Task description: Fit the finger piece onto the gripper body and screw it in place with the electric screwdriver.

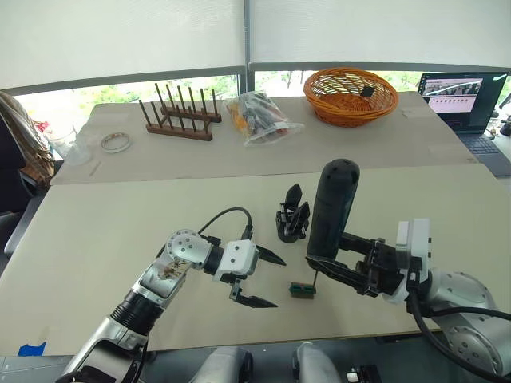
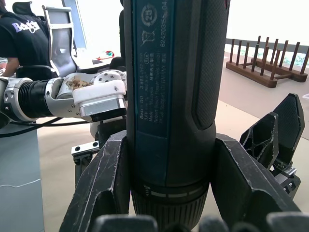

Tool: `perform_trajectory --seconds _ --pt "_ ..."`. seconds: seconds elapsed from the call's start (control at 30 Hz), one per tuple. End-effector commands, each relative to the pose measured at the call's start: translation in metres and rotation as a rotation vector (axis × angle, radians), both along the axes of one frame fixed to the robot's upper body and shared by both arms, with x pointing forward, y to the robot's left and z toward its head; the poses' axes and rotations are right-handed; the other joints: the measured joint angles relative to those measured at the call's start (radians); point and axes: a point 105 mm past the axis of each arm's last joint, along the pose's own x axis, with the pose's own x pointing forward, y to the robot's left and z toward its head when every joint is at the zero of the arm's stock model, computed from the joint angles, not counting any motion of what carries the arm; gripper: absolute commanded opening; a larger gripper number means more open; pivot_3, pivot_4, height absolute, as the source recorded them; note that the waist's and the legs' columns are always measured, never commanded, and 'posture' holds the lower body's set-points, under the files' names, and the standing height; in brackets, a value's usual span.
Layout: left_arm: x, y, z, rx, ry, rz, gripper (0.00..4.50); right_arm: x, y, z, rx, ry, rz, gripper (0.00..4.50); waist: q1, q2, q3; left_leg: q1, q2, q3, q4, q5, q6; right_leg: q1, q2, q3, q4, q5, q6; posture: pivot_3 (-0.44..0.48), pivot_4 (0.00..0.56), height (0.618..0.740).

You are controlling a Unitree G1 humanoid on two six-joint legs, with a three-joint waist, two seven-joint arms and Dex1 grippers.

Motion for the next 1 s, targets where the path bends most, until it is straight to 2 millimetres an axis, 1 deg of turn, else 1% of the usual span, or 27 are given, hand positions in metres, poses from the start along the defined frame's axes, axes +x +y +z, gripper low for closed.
perform_trajectory --seconds 0.03,0.27,0.53,0.67,0.87,1.0 --pt "0.000 -0.002 0.006 -0.004 -0.029 -0.016 4.50 -0.005 0.006 0.012 0.022 -0.064 0.025 1.91 0.000 0.000 0.000 0.000 0.000 0.000 0.000 0.000 0.000 0.000 0.000 0.000 0.000 0.000 0.000 0.000 0.150 0.740" --pt "0.001 -0.001 0.006 -0.003 -0.029 -0.011 4.50 -0.003 0.003 0.012 0.013 -0.067 0.018 1.91 0.000 0.000 0.000 0.000 0.000 0.000 0.000 0.000 0.000 0.000 0.000 0.000 0.000 0.000 0.000 0.000 0.150 0.740" --pt "0.000 0.007 0.006 0.007 -0.027 0.009 4.50 -0.009 0.000 0.026 0.013 -0.101 0.033 1.91 -0.001 0.000 0.000 0.000 0.000 0.000 0.000 0.000 0.000 0.000 0.000 0.000 0.000 0.000 0.000 0.000 0.150 0.740" --pt "0.001 0.015 0.012 -0.008 0.026 0.053 4.50 -0.009 0.001 0.039 0.030 -0.116 0.043 1.91 -0.001 0.000 0.000 0.000 0.000 0.000 0.000 0.000 0.000 0.000 0.000 0.000 0.000 0.000 0.000 0.000 0.150 0.740" --pt "0.008 0.028 0.023 -0.027 0.039 0.115 4.50 -0.009 0.006 0.062 0.040 -0.126 0.114 1.91 -0.002 -0.001 0.000 0.000 0.000 0.000 0.000 0.000 0.000 0.000 0.000 0.000 0.000 0.000 0.000 0.000 0.150 0.740" --pt "0.019 0.032 0.034 -0.064 0.044 0.182 4.50 -0.002 0.012 0.082 0.046 -0.140 0.173 1.91 -0.002 -0.002 0.001 0.000 0.000 0.000 0.000 0.000 0.000 0.000 -0.001 0.000 -0.001 0.000 0.000 0.000 0.150 0.740"
